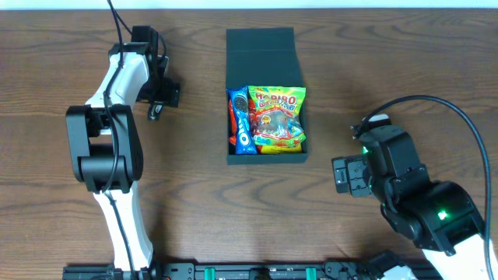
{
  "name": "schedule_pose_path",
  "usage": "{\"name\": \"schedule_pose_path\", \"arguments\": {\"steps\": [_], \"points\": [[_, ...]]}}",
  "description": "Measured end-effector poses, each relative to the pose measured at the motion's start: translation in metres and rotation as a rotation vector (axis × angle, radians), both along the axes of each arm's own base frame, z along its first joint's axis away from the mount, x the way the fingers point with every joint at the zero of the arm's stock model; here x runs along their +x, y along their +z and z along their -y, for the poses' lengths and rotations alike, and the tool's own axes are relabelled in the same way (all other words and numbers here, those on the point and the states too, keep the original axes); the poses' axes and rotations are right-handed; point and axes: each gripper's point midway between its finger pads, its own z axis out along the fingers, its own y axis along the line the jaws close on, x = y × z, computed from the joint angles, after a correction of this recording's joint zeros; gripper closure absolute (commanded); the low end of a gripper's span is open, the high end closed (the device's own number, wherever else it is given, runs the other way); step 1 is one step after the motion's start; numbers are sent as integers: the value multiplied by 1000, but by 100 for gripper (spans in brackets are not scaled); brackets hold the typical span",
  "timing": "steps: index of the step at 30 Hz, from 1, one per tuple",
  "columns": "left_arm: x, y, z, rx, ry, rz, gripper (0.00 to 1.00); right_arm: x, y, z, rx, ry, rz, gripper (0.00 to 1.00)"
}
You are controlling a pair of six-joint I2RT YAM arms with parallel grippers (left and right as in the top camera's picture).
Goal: Pack container
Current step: 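Hold left gripper above the box lid edge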
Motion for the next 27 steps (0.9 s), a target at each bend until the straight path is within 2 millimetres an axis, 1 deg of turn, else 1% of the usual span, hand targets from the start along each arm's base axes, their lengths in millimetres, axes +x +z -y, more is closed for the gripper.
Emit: {"name": "schedule_pose_path", "arguments": {"steps": [3,5,6,7,9,10,12,13,14,15,16,19,21,25,27], "points": [[1,-1,1,-7,8,4,5,0,0,0,0,0,1,1],[2,-1,2,-11,11,7,0,0,0,0,0,0,1,1],[2,-1,2,-13,10,7,6,0,0,0,0,0,1,1],[2,-1,2,-16,15,7,9,0,0,0,0,0,1,1],[2,-1,3,-21,14,6,11,0,0,0,0,0,1,1],[2,-1,4,-23,13,6,16,0,0,0,0,0,1,1],[1,-1,4,-23,12,5,21,0,0,0,0,0,1,1],[1,-1,4,-23,12,4,26,0,0,0,0,0,1,1],[1,-1,4,-23,11,2,30,0,0,0,0,0,1,1],[0,-1,4,-25,13,1,37,0,0,0,0,0,1,1],[0,-1,4,-27,18,0,40,0,0,0,0,0,1,1],[0,-1,4,-26,13,-2,42,0,0,0,0,0,1,1],[-1,-2,4,-27,17,-4,51,0,0,0,0,0,1,1],[-2,-2,4,-26,13,-10,53,0,0,0,0,0,1,1],[-3,-2,4,-26,15,-14,58,0,0,0,0,0,1,1]]}}
